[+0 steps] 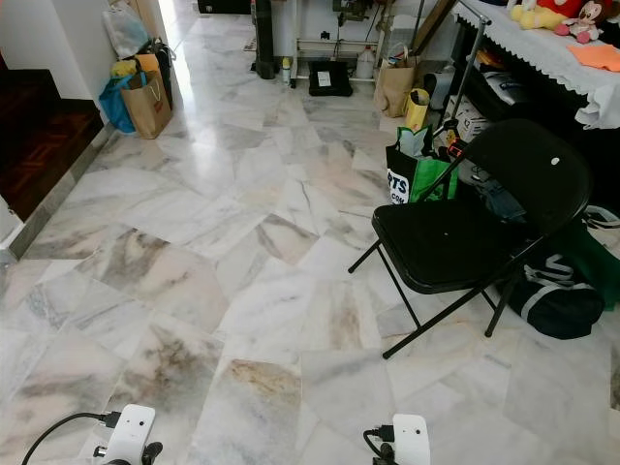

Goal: Setting the table

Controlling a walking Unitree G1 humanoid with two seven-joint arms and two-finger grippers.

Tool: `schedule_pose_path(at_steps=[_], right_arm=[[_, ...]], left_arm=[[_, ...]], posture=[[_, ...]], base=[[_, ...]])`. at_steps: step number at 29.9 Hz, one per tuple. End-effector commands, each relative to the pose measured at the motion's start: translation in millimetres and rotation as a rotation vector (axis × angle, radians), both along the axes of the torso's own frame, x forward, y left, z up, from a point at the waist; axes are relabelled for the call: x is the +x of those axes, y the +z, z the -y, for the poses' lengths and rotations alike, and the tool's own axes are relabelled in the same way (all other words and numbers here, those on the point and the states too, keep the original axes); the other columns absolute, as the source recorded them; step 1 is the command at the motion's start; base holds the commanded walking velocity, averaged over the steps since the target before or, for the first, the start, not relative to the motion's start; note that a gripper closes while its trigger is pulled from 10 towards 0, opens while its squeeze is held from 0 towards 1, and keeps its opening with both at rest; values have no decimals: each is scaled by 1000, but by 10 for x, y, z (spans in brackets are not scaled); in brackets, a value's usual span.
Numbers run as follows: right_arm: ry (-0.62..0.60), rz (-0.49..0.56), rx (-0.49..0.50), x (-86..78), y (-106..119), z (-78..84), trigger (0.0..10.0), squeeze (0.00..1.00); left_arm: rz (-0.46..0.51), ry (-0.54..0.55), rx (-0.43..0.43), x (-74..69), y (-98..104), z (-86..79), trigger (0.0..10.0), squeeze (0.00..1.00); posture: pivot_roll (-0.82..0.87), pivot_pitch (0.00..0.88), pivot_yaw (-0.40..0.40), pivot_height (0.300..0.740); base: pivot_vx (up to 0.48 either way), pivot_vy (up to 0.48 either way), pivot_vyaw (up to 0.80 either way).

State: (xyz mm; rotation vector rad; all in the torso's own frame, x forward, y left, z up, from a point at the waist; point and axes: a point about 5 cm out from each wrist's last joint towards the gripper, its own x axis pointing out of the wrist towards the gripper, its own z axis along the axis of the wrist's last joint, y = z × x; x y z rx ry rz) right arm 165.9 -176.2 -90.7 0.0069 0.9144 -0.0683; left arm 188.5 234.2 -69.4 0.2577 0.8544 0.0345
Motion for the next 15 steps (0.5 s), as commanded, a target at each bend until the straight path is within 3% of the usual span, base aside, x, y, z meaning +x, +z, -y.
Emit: schedule_pose_path(at_steps=[1,5,13,15], right_arm=[[-111,73,269,499,223,-114,10000,0],[-121,30,268,391,158,-118,10000,0],[-104,-52,229,126,26,-71,10000,0],[-125,-77,229,39,-10,-22,10000,0]], left_arm=[[-111,186,-141,-193,-118,-19,10000,0],[-102,247,-175,-233,-128,-45,10000,0],[-20,183,-190,-1,-26,21,10000,0],[-9,116,-185,58,-11,107,10000,0]], posture=[[217,0,-136,740],[216,0,-135,740],[226,0,-125,740],[217,0,-127,740]], base=[[0,0,0],[0,0,-200],[0,0,-783],[0,0,-781]])
